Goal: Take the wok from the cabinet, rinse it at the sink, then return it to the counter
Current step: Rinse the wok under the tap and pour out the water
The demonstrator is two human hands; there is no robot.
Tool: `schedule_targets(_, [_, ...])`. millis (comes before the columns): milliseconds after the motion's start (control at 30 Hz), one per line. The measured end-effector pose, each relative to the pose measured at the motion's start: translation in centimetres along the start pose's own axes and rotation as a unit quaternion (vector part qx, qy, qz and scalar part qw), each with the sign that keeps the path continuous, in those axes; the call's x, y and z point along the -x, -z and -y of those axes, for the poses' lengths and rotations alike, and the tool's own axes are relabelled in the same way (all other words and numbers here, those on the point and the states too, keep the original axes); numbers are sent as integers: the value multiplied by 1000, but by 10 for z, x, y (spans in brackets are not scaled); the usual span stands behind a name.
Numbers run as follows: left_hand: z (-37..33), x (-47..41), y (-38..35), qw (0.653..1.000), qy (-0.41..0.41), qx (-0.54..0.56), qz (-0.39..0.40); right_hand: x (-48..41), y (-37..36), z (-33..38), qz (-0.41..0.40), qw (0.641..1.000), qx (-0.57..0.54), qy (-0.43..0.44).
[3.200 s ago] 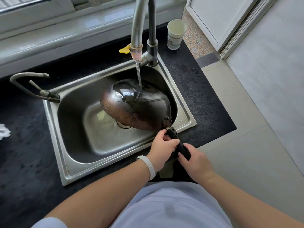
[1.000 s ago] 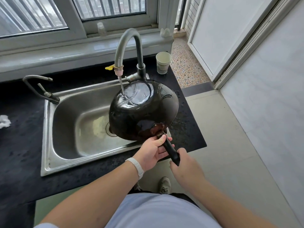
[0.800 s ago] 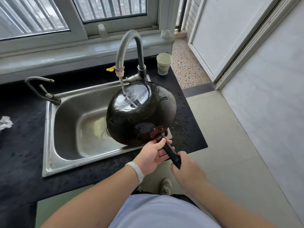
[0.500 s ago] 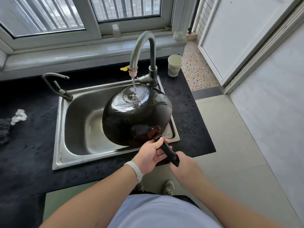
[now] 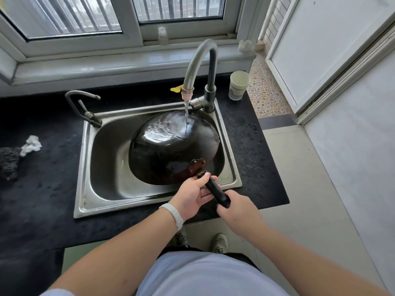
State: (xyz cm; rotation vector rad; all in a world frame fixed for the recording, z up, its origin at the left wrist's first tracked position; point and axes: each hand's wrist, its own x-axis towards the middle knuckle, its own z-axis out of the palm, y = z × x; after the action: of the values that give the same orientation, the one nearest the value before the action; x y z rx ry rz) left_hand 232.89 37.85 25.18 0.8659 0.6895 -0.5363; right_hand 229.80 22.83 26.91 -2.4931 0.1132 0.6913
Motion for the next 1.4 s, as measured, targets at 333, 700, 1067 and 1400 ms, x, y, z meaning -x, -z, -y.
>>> schedule_targets(333, [-15,-10,15,1000,-19,-7,-21,-17,0,21,66,994,-82,-4])
schedule_targets(700, [-26,1,43,996,-48,70,14,-21,-4,62,224,924,-301,-71])
schedule_targets(1067, [-26,-2,42,990,-117,-56,-57,-24,0,77,237,956,-169,-11])
schedule_targets(1400, [-31,5,41,988,-126,-50,-80,-27,-8,86,103,992,-13,67])
